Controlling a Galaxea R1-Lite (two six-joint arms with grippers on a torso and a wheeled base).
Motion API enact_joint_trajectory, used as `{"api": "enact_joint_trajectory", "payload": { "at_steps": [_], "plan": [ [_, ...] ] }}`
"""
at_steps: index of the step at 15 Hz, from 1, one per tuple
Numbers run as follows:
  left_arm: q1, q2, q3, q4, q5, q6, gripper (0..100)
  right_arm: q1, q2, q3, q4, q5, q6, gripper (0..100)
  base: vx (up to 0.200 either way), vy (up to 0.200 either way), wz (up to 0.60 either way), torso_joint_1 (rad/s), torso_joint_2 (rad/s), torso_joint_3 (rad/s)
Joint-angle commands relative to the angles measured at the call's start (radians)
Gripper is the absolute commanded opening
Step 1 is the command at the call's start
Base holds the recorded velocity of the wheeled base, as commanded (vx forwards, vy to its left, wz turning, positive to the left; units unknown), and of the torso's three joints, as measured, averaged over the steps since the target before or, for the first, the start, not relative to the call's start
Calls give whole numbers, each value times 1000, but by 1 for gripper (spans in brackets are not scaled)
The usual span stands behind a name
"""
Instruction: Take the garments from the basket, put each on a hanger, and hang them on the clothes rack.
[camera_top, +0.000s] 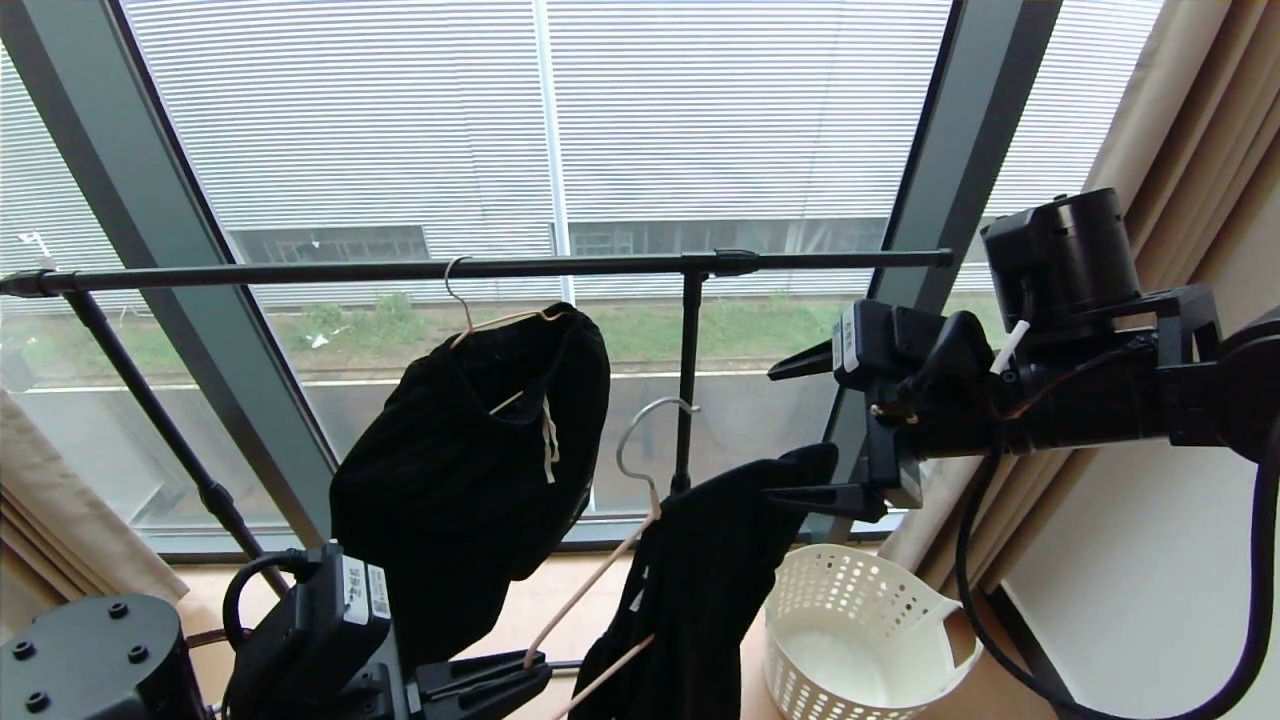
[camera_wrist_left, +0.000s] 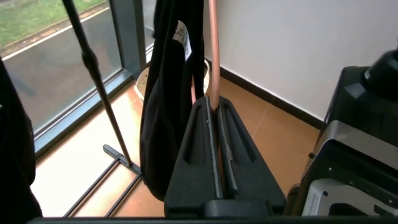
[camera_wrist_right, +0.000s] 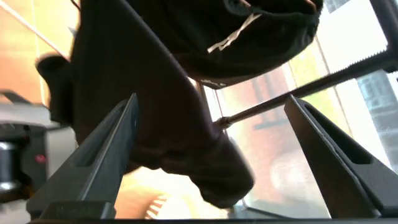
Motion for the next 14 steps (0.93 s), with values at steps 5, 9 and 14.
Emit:
{"api": "enact_joint_trajectory", "payload": {
  "at_steps": [5,9,14],
  "plan": [
    [36,-2,10,0,-33,35,0,-62,114,-364,572,-1,-239,100,0,0,0,0,0,0],
    [34,-2,10,0,-34,46,0,-32,189,-435,677,-1,-257,100,0,0,0,0,0,0],
    [36,-4,10,0,-85,84,0,-5,261,-500,674,-1,-257,100,0,0,0,0,0,0]
  ]
}}
